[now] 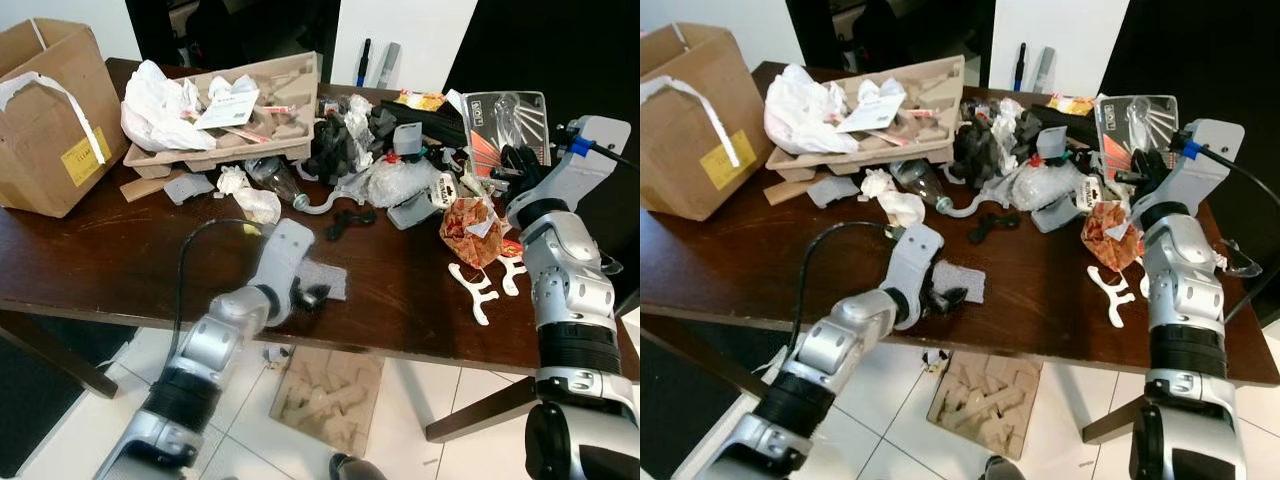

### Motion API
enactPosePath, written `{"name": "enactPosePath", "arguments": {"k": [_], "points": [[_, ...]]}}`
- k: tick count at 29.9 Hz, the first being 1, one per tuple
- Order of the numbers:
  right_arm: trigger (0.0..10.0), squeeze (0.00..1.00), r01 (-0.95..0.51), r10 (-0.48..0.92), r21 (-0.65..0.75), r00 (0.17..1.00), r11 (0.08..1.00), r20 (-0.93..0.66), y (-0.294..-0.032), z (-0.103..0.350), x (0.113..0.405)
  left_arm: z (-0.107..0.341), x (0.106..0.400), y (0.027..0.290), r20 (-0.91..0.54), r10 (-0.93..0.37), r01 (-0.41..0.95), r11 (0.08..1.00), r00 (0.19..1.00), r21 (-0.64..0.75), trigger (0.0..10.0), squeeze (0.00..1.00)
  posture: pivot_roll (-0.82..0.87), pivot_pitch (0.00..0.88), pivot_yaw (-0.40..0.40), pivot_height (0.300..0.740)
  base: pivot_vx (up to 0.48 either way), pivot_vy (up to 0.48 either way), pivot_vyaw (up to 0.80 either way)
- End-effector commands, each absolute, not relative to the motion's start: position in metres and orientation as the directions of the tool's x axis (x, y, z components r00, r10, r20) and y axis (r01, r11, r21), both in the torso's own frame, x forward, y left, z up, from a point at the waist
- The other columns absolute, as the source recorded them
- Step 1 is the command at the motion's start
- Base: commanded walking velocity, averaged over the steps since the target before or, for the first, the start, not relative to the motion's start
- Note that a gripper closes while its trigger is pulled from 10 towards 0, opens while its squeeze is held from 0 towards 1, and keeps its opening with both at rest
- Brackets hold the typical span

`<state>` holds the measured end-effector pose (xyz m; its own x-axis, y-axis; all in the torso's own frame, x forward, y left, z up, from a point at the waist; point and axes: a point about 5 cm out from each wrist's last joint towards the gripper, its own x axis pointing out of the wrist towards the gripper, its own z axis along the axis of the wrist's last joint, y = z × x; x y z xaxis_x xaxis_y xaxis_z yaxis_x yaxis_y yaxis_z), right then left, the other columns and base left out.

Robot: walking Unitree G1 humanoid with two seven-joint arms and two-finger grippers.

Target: Picking trash to rubbish bin

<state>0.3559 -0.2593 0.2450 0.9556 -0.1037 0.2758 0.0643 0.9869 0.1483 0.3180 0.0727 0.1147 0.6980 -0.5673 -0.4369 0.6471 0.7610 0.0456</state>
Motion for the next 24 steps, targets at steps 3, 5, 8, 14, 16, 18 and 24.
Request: {"name": "enactPosePath", "arguments": {"k": [3,5,8,14,16,18,24], "points": [[10.0,0.0,0.078,-0.117,0.149,0.956,0.986,0.268,-0.262,0.242,0.356,0.078,0.304,0.087,-0.602,-0.494,0.645,0.763,0.627,0.045,8.5,0.0,0.04,0.155,-0.023,0.74,0.0,0.0,0.0],[10.0,0.0,0.076,-0.115,0.15,0.956,0.986,0.269,-0.261,0.242,0.356,0.078,0.305,0.086,-0.594,-0.498,0.643,0.764,0.632,0.045,0.0,0.0,0.04,0.155,-0.022,0.74,0.0,0.0,0.0],[10.0,0.0,0.075,-0.114,0.151,0.957,0.986,0.268,-0.26,0.242,0.356,0.08,0.306,0.087,-0.586,-0.497,0.638,0.769,0.64,0.046,0.0,0.0,0.04,0.155,-0.022,0.74,0.0,0.0,0.0],[10.0,0.0,0.075,-0.115,0.153,0.956,0.985,0.269,-0.26,0.242,0.356,0.083,0.309,0.089,-0.568,-0.49,0.623,0.78,0.662,0.053,0.0,0.0,0.04,0.153,-0.021,0.74,0.0,0.0,0.0],[10.0,0.0,0.075,-0.115,0.154,0.956,0.985,0.27,-0.26,0.242,0.357,0.084,0.31,0.09,-0.562,-0.487,0.619,0.784,0.668,0.056,0.0,0.0,0.05,0.151,-0.021,0.74,0.0,0.0,0.0],[10.0,0.0,0.072,-0.113,0.159,0.956,0.985,0.27,-0.259,0.242,0.358,0.09,0.315,0.093,-0.524,-0.476,0.602,0.794,0.706,0.089,0.0,0.0,0.05,0.149,-0.019,0.74,0.0,0.0,0.0],[10.0,0.0,0.067,-0.111,0.167,0.956,0.984,0.27,-0.257,0.24,0.358,0.101,0.322,0.091,-0.447,-0.485,0.579,0.809,0.752,0.096,0.0,0.0,0.05,0.145,-0.016,0.74,0.0,0.0,0.0]]}}
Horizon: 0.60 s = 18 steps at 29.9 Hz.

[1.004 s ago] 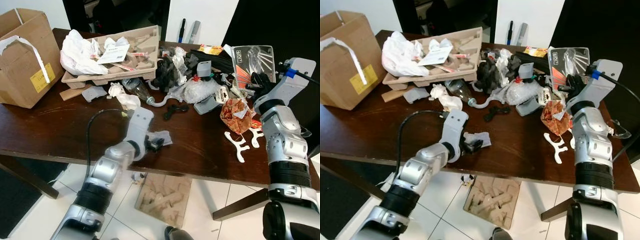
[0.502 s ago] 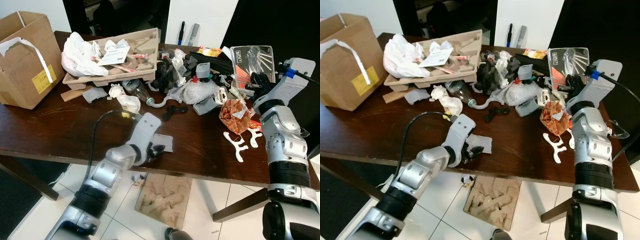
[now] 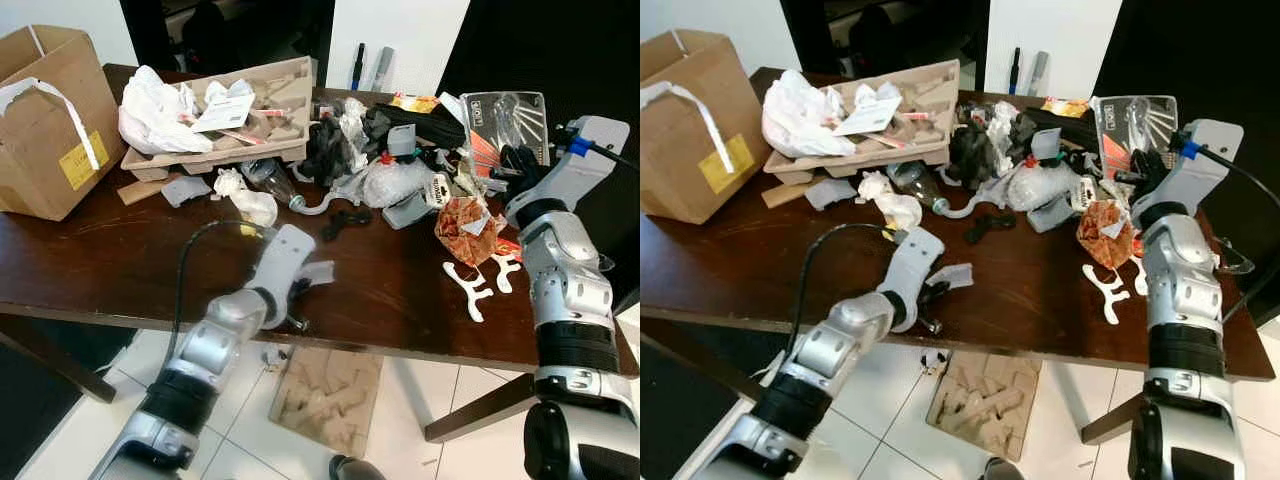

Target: Picking trash to rubbish bin

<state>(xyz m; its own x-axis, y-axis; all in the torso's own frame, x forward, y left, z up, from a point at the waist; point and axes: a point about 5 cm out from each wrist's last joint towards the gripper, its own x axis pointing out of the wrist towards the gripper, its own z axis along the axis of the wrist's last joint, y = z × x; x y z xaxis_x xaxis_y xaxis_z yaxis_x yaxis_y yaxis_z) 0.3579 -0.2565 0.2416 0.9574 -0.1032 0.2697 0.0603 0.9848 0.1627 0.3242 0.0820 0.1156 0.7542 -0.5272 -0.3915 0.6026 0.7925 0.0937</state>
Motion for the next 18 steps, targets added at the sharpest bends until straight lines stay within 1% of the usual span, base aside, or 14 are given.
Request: {"name": "enactPosePath", "arguments": {"k": [1,2,4,5,6,7,8,9,10,11,12,13,16,18], "points": [[10.0,0.0,0.065,-0.11,0.17,0.956,0.983,0.271,-0.256,0.24,0.358,0.104,0.323,0.09,-0.424,-0.485,0.569,0.817,0.765,0.092,0.0,0.0,0.05,0.145,-0.016,0.74,0.0,0.0,0.0],[10.0,0.0,0.063,-0.108,0.172,0.957,0.983,0.271,-0.256,0.24,0.358,0.11,0.325,0.089,-0.382,-0.494,0.562,0.823,0.781,0.086,0.0,0.0,0.05,0.141,-0.016,0.74,0.0,0.0,0.0],[10.0,0.0,0.061,-0.107,0.173,0.957,0.983,0.27,-0.255,0.239,0.359,0.113,0.327,0.089,-0.356,-0.499,0.558,0.826,0.79,0.082,0.0,0.0,0.05,0.141,-0.016,0.74,0.0,0.0,0.0],[10.0,0.0,0.058,-0.103,0.176,0.959,0.983,0.265,-0.254,0.237,0.36,0.125,0.328,0.082,-0.269,-0.544,0.569,0.822,0.795,0.019,0.2,0.0,0.06,0.137,-0.017,0.74,0.0,0.0,0.0],[10.0,0.0,0.053,-0.099,0.179,0.961,0.982,0.259,-0.252,0.235,0.36,0.138,0.327,0.075,-0.173,-0.589,0.591,0.805,0.789,-0.049,4.0,0.0,0.06,0.137,-0.017,0.74,0.0,0.0,0.0],[10.0,0.0,0.053,-0.099,0.179,0.961,0.982,0.259,-0.252,0.235,0.36,0.138,0.327,0.075,-0.173,-0.589,0.591,0.805,0.789,-0.049,4.0,0.0,0.06,0.137,-0.017,0.74,0.0,0.0,0.0],[10.0,0.0,0.047,-0.093,0.183,0.963,0.982,0.253,-0.25,0.233,0.361,0.154,0.325,0.067,-0.052,-0.641,0.63,0.764,0.766,-0.139,9.1,0.0,0.06,0.132,-0.017,0.74,0.0,0.0,0.0],[10.0,0.0,0.047,-0.093,0.183,0.963,0.982,0.253,-0.25,0.233,0.361,0.154,0.325,0.067,-0.052,-0.641,0.63,0.764,0.766,-0.139,9.1,0.0,0.06,0.132,-0.017,0.74,0.0,0.0,0.0],[10.0,0.0,0.039,-0.09,0.197,0.963,0.98,0.256,-0.249,0.233,0.362,0.16,0.323,0.064,-0.004,-0.661,0.65,0.74,0.751,-0.175,10.0,0.0,0.06,0.127,-0.017,0.74,0.0,0.0,0.0],[10.0,0.0,0.034,-0.089,0.207,0.962,0.978,0.258,-0.248,0.233,0.363,0.164,0.321,0.062,0.025,-0.671,0.662,0.724,0.741,-0.196,10.0,0.0,0.06,0.127,-0.017,0.74,0.0,0.0,0.0],[10.0,0.0,0.034,-0.089,0.207,0.962,0.978,0.258,-0.248,0.233,0.363,0.164,0.321,0.062,0.025,-0.671,0.662,0.724,0.741,-0.196,10.0,0.0,0.06,0.127,-0.017,0.74,0.0,0.0,0.0],[10.0,0.0,0.027,-0.086,0.222,0.963,0.975,0.257,-0.247,0.232,0.363,0.168,0.321,0.062,0.054,-0.664,0.658,0.722,0.746,-0.216,10.0,0.0,0.06,0.127,-0.017,0.74,0.0,0.0,0.0],[10.0,0.0,0.021,-0.078,0.226,0.966,0.974,0.248,-0.246,0.229,0.364,0.169,0.323,0.063,0.082,-0.64,0.64,0.734,0.764,-0.228,10.0,0.0,0.06,0.124,-0.015,0.74,0.0,0.0,0.0],[10.0,0.0,0.01,-0.07,0.242,0.968,0.97,0.242,-0.242,0.225,0.364,0.168,0.322,0.063,0.087,-0.639,0.642,0.74,0.764,-0.202,10.0,0.0,0.06,0.12,-0.013,0.74,0.0,0.0,0.0]]}}
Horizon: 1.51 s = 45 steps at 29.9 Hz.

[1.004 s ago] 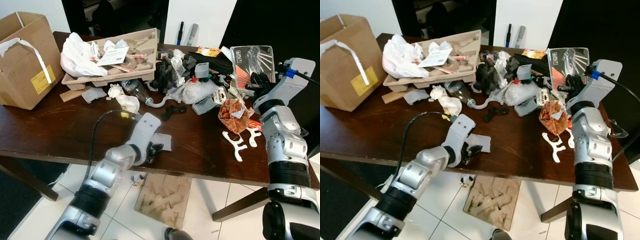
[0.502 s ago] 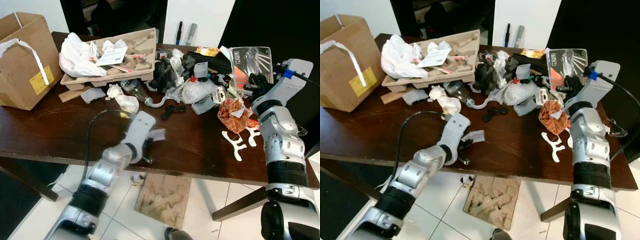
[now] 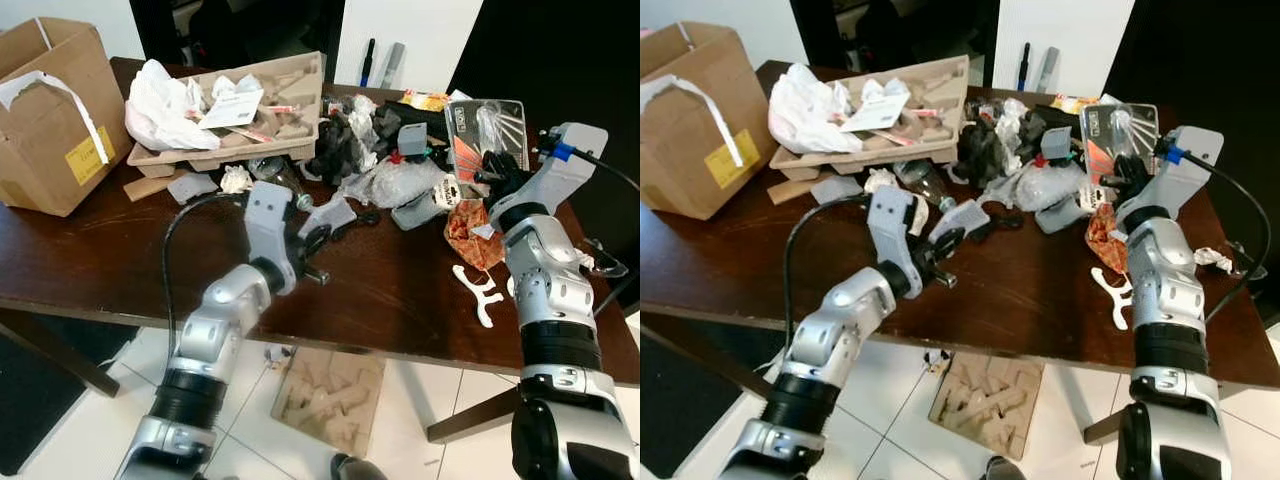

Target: Picking trash to rubbish bin

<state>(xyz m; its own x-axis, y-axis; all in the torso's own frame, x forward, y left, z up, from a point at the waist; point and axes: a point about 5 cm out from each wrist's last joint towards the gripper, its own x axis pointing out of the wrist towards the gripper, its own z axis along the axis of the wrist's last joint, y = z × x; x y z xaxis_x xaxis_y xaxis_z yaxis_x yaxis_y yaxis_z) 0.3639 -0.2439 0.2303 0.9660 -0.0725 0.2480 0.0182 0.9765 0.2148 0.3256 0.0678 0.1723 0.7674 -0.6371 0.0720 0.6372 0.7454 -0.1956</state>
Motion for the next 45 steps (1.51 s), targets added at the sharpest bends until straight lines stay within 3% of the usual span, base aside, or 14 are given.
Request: {"name": "enactPosePath", "arguments": {"k": [1,28,45], "points": [[10.0,0.0,0.01,-0.07,0.242,0.968,0.97,0.242,-0.242,0.225,0.364,0.168,0.322,0.063,0.087,-0.639,0.642,0.74,0.764,-0.202,10.0,0.0,0.06,0.12,-0.013,0.74,0.0,0.0,0.0],[10.0,0.0,-0.012,-0.058,0.291,0.971,0.957,0.231,-0.234,0.215,0.367,0.134,0.307,0.057,-0.006,-0.655,0.651,0.752,0.756,-0.108,10.0,0.0,0.06,0.124,-0.016,0.74,-0.263,0.0,0.0],[10.0,0.0,0.094,-0.152,0.299,0.972,0.949,0.177,-0.255,0.196,0.364,0.125,0.306,0.057,-0.03,-0.66,0.655,0.75,0.751,-0.087,10.0,0.0,0.05,0.121,-0.011,0.74,-0.337,0.0,0.0]]}}
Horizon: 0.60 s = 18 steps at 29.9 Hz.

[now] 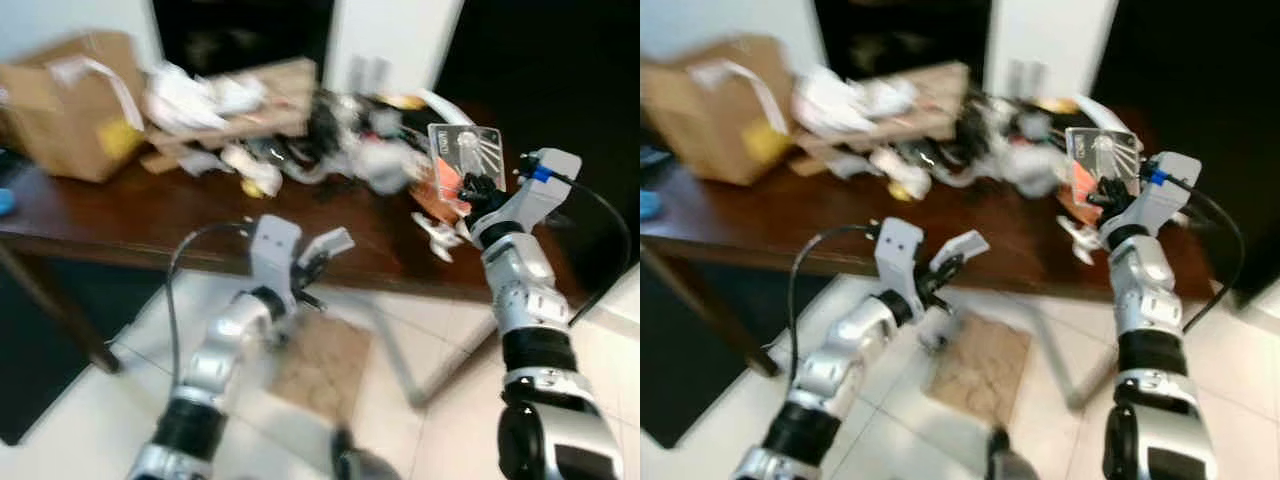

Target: Picking trash to rubbish bin

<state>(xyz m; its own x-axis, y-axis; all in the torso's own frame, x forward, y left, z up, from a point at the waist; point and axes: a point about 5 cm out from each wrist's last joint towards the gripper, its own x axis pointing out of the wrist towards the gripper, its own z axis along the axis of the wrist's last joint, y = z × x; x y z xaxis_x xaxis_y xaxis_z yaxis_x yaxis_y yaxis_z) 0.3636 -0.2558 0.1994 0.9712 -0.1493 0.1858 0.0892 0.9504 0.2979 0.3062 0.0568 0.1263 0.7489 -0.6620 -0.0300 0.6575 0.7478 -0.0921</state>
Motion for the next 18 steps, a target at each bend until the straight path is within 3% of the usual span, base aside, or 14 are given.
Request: {"name": "enactPosePath", "arguments": {"k": [1,18], "points": [[10.0,0.0,0.101,-0.159,0.3,0.972,0.949,0.175,-0.256,0.195,0.364,0.124,0.305,0.057,-0.033,-0.66,0.656,0.75,0.751,-0.087,10.0,0.0,0.05,0.121,-0.011,0.74,-0.337,0.0,0.0],[10.0,0.0,0.222,-0.255,0.266,0.962,0.938,0.098,-0.274,0.177,0.359,0.111,0.307,0.063,-0.073,-0.653,0.649,0.757,0.754,-0.074,10.0,0.0,0.05,0.126,-0.008,0.74,-0.339,0.0,0.0]]}}
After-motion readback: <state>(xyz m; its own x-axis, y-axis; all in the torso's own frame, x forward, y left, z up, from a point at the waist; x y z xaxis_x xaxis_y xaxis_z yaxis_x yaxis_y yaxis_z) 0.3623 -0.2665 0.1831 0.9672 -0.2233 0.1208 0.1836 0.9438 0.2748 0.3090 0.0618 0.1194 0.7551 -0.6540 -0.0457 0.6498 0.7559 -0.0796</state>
